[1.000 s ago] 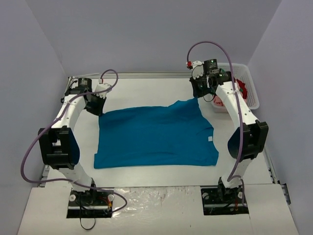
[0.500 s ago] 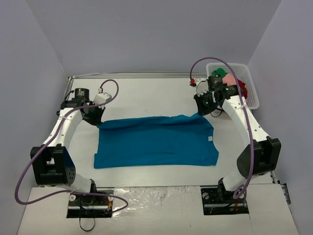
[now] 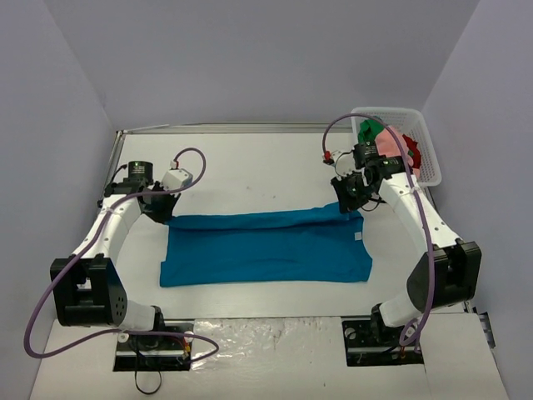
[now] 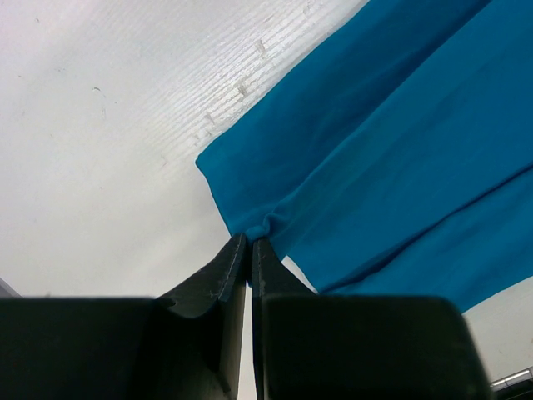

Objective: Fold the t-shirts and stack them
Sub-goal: Fold the other side of the tshirt into a rectangle

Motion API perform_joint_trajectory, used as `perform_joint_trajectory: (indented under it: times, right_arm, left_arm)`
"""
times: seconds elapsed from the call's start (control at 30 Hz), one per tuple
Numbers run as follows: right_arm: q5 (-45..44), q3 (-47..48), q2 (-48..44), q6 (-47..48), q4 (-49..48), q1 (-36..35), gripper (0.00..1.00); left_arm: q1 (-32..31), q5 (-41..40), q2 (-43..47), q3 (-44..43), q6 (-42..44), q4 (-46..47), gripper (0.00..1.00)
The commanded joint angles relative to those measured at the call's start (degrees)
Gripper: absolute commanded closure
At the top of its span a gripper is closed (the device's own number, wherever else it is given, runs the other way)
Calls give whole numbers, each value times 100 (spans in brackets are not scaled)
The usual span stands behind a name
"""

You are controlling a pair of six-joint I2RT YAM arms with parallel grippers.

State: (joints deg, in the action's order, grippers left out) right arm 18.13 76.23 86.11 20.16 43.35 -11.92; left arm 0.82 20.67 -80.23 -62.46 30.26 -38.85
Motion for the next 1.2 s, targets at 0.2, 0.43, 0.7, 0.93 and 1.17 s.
perform_joint_trajectory:
  times: [0.2,0.43,0.7,0.93,1.17]
  right_arm:
    - [94,-328,-182,198,296,41,100]
    - [287,-425,-182,479,516,-12,72]
    - [350,-100,319,989,1255,-65,49]
    - [673,173,888,1077,1115,-65,50]
    - [929,831,1953,1121,877,-82,52]
  left_arm:
    - [32,95,147,154,270,124,98]
    - [24,403,578,734,1016,53,86]
    - [-3,772,877,639,1781,-833,68]
    - [-3,754,799,533,1457,-589,66]
    - [-12,615,569,568,912,-185,66]
